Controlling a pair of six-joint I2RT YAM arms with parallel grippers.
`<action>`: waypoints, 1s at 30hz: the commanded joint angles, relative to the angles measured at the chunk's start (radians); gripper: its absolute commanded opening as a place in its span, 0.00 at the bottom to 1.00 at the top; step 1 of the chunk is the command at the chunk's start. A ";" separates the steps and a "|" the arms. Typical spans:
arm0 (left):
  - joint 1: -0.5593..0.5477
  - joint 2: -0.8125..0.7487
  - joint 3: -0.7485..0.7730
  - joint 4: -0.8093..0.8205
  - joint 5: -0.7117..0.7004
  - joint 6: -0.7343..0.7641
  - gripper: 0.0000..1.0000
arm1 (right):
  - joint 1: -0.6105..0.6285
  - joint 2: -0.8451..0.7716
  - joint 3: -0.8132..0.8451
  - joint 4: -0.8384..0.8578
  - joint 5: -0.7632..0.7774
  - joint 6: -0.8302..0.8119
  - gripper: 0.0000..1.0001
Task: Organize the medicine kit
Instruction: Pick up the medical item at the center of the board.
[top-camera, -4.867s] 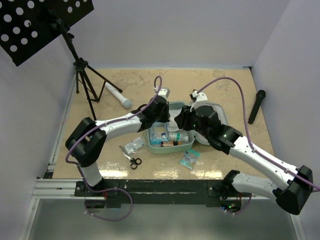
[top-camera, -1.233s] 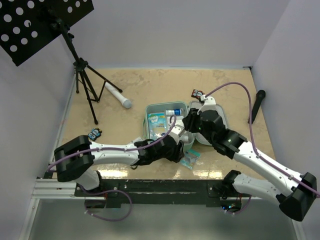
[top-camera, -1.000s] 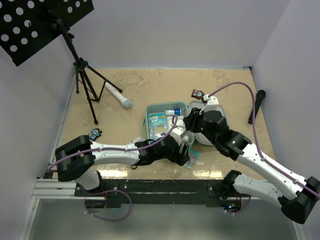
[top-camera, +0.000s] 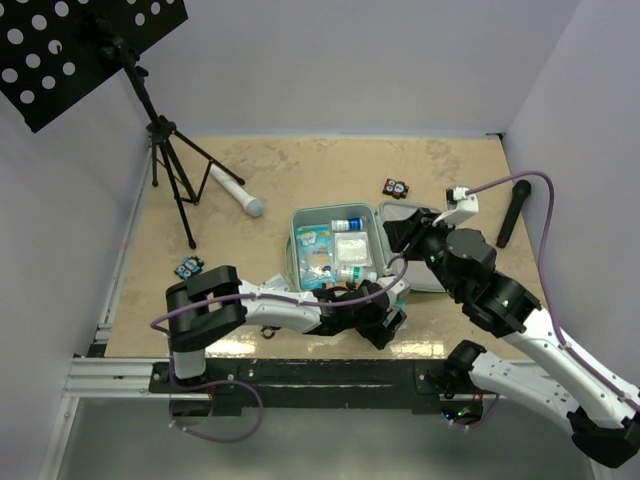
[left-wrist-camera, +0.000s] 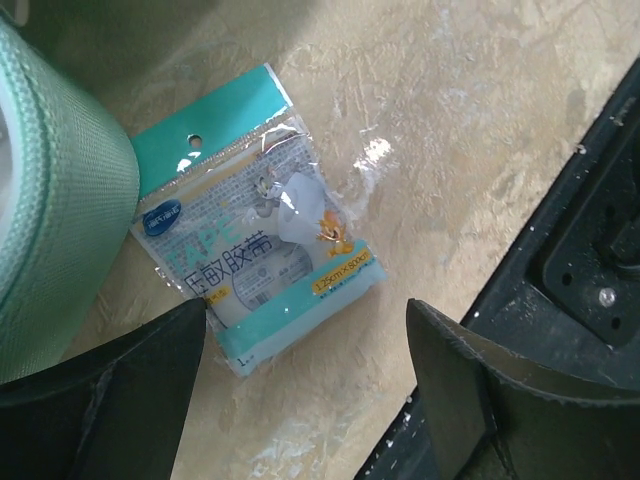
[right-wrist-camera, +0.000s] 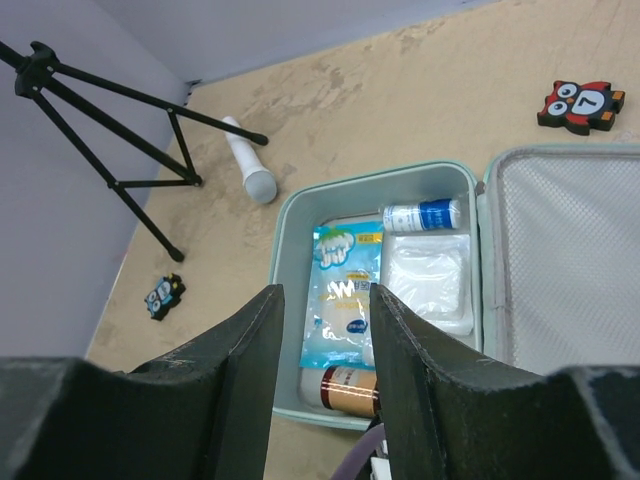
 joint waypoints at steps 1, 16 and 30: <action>-0.016 0.020 0.045 -0.043 -0.104 0.003 0.85 | 0.005 -0.005 0.023 0.017 0.033 0.012 0.45; -0.024 0.053 0.195 -0.234 -0.270 -0.122 0.87 | 0.005 -0.028 0.011 0.009 0.043 0.024 0.45; -0.032 0.179 0.332 -0.348 -0.265 -0.142 0.87 | 0.004 -0.028 0.009 0.009 0.053 0.021 0.45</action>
